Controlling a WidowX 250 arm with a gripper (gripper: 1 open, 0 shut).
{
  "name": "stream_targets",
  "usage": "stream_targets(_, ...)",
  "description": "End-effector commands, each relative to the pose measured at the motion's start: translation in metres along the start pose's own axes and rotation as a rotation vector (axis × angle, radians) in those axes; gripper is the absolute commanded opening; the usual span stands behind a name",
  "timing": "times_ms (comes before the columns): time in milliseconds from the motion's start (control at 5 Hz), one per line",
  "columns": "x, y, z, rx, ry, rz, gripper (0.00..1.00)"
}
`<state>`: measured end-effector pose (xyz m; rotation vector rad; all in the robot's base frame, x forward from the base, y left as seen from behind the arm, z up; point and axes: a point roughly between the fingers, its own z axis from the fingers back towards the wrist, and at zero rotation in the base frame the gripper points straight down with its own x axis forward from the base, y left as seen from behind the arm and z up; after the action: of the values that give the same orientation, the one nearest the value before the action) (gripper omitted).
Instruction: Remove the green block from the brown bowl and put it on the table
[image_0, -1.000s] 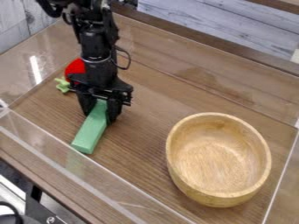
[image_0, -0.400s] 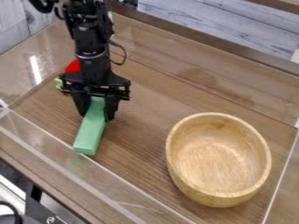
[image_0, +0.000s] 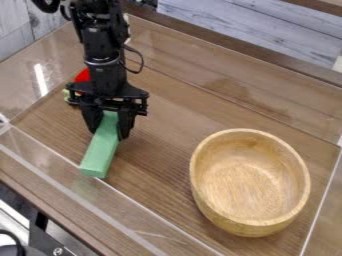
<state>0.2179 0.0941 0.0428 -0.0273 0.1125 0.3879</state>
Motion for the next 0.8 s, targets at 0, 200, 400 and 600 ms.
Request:
stream_targets(0, 0.005, -0.008, 0.013, -0.002, -0.055, -0.011, 0.0)
stream_targets(200, -0.002, -0.015, 0.012, 0.007, -0.042, -0.052, 1.0)
stream_targets(400, -0.009, -0.022, 0.018, 0.01, -0.033, -0.092, 1.0)
stream_targets(600, -0.009, -0.03, 0.026, 0.004, -0.031, -0.072, 1.0)
